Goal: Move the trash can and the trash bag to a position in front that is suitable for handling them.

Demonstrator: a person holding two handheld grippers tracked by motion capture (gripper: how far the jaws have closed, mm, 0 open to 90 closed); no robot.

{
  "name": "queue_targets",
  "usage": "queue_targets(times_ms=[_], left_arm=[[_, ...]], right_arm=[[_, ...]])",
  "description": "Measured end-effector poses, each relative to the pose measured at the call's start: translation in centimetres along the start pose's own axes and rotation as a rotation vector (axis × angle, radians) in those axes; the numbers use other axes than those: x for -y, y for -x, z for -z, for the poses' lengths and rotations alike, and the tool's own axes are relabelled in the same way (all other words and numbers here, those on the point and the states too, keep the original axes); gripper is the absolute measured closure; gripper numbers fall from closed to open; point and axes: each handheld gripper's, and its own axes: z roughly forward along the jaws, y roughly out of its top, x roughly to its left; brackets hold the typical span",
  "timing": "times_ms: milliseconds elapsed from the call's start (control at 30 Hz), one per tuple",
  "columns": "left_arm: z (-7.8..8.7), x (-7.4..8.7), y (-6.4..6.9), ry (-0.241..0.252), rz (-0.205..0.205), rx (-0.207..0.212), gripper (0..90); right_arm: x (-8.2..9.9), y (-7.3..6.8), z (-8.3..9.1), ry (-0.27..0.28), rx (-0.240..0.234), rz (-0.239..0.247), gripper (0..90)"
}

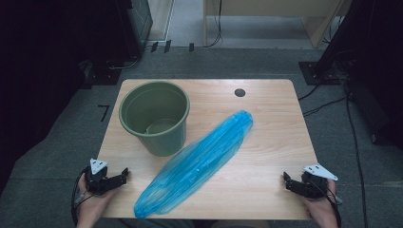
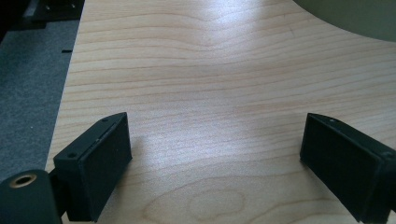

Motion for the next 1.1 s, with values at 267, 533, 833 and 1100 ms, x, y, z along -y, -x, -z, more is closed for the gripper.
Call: queue_targets(times_ms=[267,533,833,1100], left_arm=[[0.0,0.0,0.0,0.0,0.0,0.0,8.2],[0.0,0.0,0.0,0.0,0.0,0.0,8.2],[0.0,0.0,0.0,0.0,0.001,-0.001,8.2],[0.0,0.0,0.0,0.0,-0.003,0.002,8.3]], right_arm=[[-2.4,-6.0,1.3,0.092,-0.142,0.085,13.5],[-5.3,-14.9,0.8,0.15,-0.271,0.167,5.3],[-7.1,-23.7,-2.4,0.121,-0.331,0.278,0.0],[-7.8,-27.4,-6.2,0.021,-0.317,0.315,0.0]])
